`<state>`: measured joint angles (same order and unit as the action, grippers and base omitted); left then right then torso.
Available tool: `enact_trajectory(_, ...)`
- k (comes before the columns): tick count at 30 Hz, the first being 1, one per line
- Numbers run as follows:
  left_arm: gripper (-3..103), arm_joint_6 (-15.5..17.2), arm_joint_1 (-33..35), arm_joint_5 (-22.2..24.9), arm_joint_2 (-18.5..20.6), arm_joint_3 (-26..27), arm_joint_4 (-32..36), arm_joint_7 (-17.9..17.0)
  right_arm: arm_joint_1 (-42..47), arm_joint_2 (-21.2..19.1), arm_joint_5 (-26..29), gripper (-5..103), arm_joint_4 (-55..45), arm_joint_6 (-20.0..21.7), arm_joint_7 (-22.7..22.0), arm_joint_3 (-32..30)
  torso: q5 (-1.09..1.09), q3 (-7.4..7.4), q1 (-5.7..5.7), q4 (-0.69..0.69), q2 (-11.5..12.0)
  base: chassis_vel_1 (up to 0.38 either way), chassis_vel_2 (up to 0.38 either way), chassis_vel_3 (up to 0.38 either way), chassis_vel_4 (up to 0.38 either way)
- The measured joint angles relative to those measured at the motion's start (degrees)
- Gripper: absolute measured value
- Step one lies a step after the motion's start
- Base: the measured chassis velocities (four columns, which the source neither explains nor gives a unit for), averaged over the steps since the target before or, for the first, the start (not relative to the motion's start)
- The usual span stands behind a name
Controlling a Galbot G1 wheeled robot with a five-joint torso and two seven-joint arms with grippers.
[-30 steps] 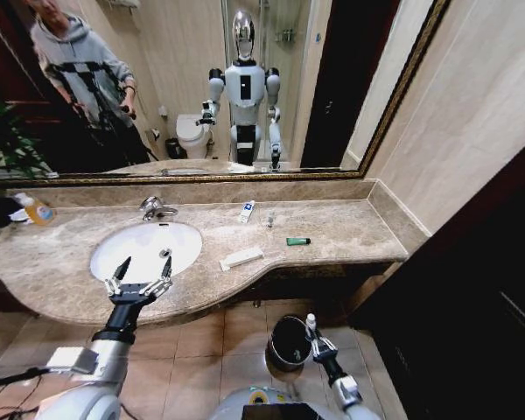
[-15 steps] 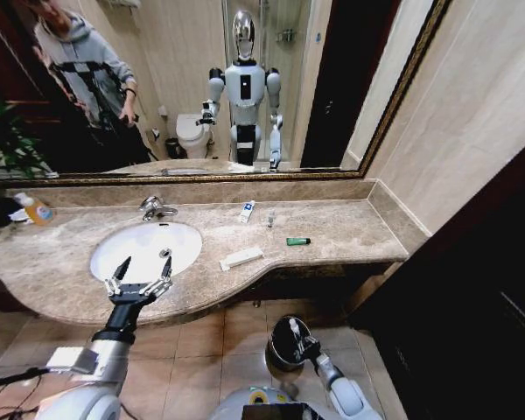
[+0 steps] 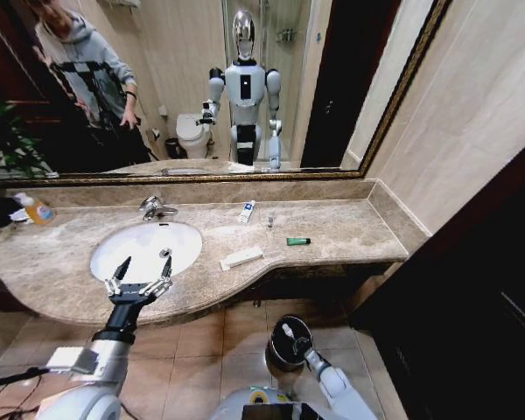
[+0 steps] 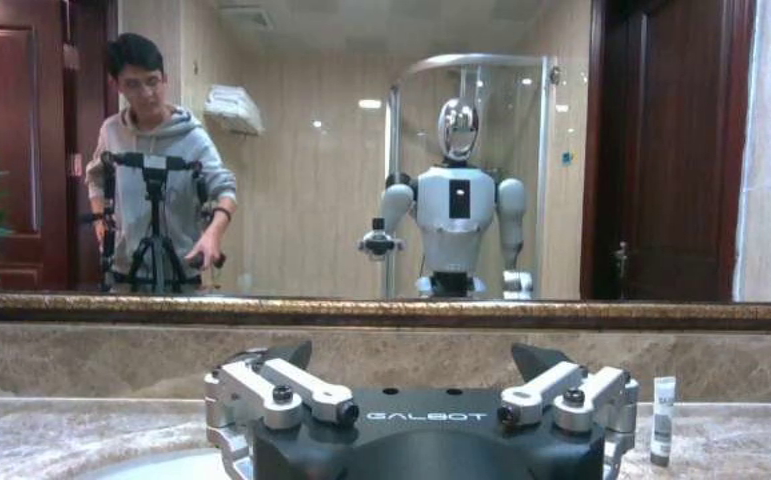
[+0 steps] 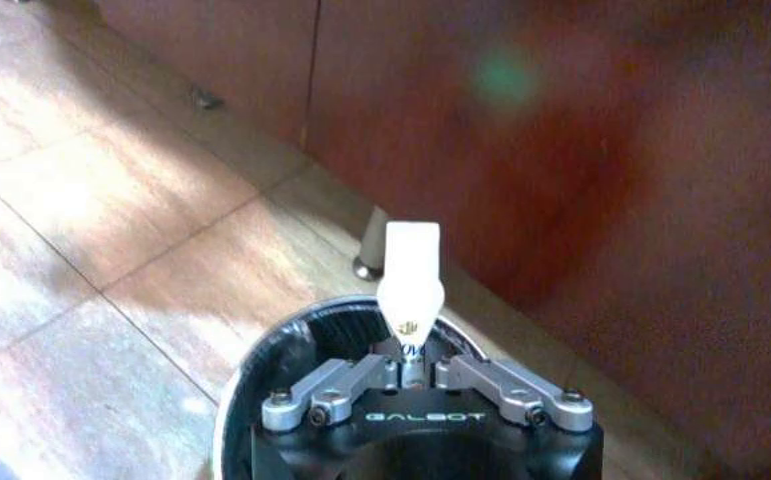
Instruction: Pick up the trash from the sink and place it in the trash bin.
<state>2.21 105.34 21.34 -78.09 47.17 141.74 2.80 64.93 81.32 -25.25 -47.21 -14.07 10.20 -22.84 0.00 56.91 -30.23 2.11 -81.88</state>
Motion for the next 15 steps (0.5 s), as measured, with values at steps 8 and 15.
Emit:
enact_trajectory(8, 100, 0.0, 0.0, 0.0, 0.0, 0.0, 0.0, 0.0, -2.4, -0.4, -0.8, 10, 4.4, -0.2, 1.2, -0.3, 0.00, 0.00, 0.00, 0.00, 0.0, 0.000, 0.000, 0.000, 0.000)
enact_trajectory(15, 100, 0.0, 0.0, 0.0, 0.0, 0.0, 0.0, 0.0, -3.2, 0.2, -1.1, 17, 6.7, 0.4, 1.5, -0.3, 0.01, -0.01, 0.00, 0.00, 0.0, 0.000, 0.000, 0.000, 0.000)
